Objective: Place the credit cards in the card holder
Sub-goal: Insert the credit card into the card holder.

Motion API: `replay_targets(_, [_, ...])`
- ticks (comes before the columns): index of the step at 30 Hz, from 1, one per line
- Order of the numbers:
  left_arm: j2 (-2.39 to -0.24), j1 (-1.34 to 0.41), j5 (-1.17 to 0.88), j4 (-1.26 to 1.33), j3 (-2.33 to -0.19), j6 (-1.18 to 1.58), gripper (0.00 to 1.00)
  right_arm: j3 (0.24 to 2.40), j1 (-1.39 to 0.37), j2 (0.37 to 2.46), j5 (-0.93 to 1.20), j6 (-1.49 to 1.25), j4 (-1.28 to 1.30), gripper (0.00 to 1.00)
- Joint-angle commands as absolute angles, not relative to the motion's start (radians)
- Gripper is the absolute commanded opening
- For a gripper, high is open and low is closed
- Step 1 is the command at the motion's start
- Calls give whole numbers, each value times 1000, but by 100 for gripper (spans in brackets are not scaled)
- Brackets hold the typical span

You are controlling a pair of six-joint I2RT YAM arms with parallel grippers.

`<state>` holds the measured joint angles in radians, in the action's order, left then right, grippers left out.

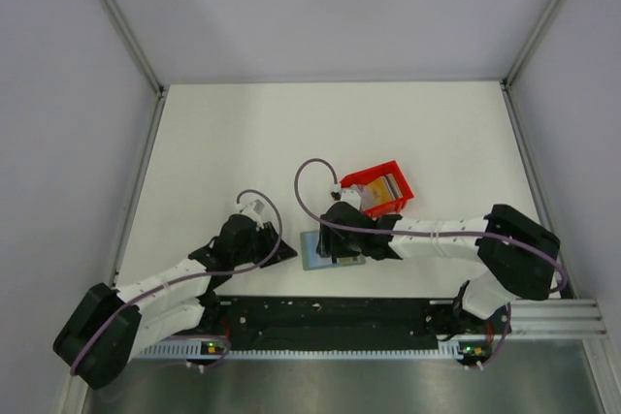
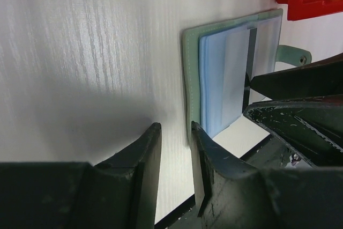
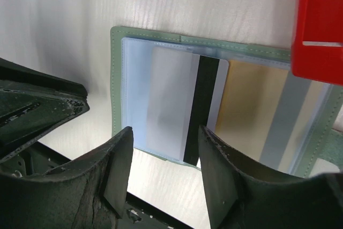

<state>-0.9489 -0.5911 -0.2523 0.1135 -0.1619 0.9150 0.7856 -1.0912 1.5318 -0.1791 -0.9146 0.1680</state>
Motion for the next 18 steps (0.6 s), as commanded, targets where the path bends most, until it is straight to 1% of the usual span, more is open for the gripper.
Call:
replay_targets(1, [-976,-601,-281,213,-143,920,33,787,-1098,1551,-146,-928,103,51])
replay_targets(4, [-977,-600,-273,210,-143,922,33,787,-1098,1548,-137,-928,92,50])
replay_targets(8, [-976,-600,-267,196,-149,913,33,758,-1095,1477,-210,-930,113,50])
replay_targets(11, [-983,-601,-264,199,-152,908,34,747,-1071,1451,-215,-917,132,50])
replay_targets(18, [-1003,-601,-268,210,-161,904,36,738,-1045,1476,-187,-911,123,50])
